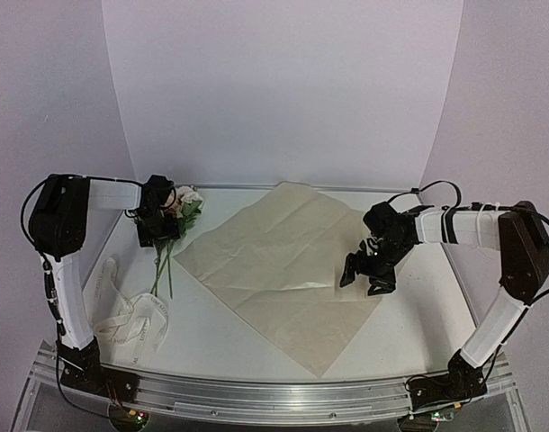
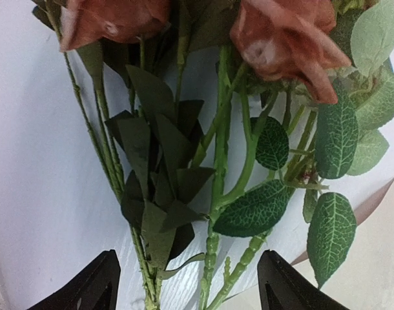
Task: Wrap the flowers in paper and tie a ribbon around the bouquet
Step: Pick up the fake flower from the corner of the board.
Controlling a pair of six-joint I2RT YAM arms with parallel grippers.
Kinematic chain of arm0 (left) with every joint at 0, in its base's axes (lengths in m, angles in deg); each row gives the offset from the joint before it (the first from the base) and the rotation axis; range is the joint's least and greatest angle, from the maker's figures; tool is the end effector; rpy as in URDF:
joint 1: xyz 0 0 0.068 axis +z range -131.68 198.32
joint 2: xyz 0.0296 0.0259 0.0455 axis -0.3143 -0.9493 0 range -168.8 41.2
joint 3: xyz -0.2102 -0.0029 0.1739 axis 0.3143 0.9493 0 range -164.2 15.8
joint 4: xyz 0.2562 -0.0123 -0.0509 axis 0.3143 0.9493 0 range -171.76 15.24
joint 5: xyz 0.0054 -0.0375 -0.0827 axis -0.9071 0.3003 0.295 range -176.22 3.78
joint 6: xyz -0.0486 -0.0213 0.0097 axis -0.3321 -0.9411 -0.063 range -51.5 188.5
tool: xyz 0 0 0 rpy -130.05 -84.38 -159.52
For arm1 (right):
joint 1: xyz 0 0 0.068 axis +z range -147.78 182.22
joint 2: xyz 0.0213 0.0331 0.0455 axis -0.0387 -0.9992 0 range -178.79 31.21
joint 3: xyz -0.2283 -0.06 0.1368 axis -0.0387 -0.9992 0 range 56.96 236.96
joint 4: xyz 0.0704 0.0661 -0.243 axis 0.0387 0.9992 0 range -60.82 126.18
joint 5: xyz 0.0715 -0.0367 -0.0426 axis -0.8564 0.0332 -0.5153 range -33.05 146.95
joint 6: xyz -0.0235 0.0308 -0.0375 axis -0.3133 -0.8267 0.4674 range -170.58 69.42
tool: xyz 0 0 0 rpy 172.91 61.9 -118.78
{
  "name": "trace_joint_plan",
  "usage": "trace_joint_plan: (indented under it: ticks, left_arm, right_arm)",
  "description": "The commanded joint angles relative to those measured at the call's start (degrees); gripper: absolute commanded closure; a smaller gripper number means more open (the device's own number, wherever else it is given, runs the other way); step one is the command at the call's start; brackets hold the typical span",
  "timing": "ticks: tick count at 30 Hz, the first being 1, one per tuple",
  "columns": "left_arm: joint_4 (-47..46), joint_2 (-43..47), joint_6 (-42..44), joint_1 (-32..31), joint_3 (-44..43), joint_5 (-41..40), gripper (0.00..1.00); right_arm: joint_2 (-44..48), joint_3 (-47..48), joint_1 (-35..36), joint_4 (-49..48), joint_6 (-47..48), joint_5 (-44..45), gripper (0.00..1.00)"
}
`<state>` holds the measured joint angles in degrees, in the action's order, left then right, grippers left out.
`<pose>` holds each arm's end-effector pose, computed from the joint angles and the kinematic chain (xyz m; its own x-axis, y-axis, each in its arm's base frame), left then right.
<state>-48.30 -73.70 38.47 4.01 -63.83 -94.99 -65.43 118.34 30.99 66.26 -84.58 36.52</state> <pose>0.3942 -0.0949 0.1587 -0.8772 -0.2867 -0.3852 -0.2868 0.9562 -0.0586 0.2727 0.1639 0.1809 -0.9966 0.0507 -0.0656 0.0162 0.8952 0.4455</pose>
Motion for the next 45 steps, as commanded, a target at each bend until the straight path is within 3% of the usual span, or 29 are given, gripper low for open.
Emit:
trace_joint_plan:
  ticks: [1,6,12,14,20,30,39,45]
  left_arm:
    - [1.38,4.37,0.13,-0.10,1.99,-2.42,0.19]
    - [-0.38,3.49,1.93,-0.06,4.22,0.62,0.16]
    - [-3.81,0.91,3.62,-0.09,4.58,3.59,0.23]
    - [-4.27,-0.11,3.84,-0.08,4.11,3.36,0.31]
    - [-6.17,-2.84,4.27,-0.14,3.19,2.59,0.67]
    - [-5.31,-1.51,7.40,-0.09,-1.14,-0.74,0.98]
    - [0.39,4.51,9.93,-0.59,-9.63,-1.03,1.00]
    - [3.75,4.71,5.78,-7.47,-18.15,-0.86,1.00]
  right_arm:
    - [-0.77,0.16,-0.14,0.10,0.60,0.56,0.15]
    - [-0.53,-0.37,-0.18,0.06,0.46,0.98,0.15]
    - [-0.60,-0.64,-0.16,-0.06,0.31,1.18,0.15]
    - [-0.94,-0.71,-0.20,-0.26,0.30,1.15,0.15]
    - [-2.70,-1.77,-0.20,-1.80,-0.47,1.06,0.16]
    - [-7.04,-1.74,1.01,-2.71,-0.64,1.39,0.17]
    - [-12.40,1.71,4.42,-1.03,0.14,1.84,0.17]
    - [-14.21,4.92,6.42,0.16,-1.19,0.35,0.17]
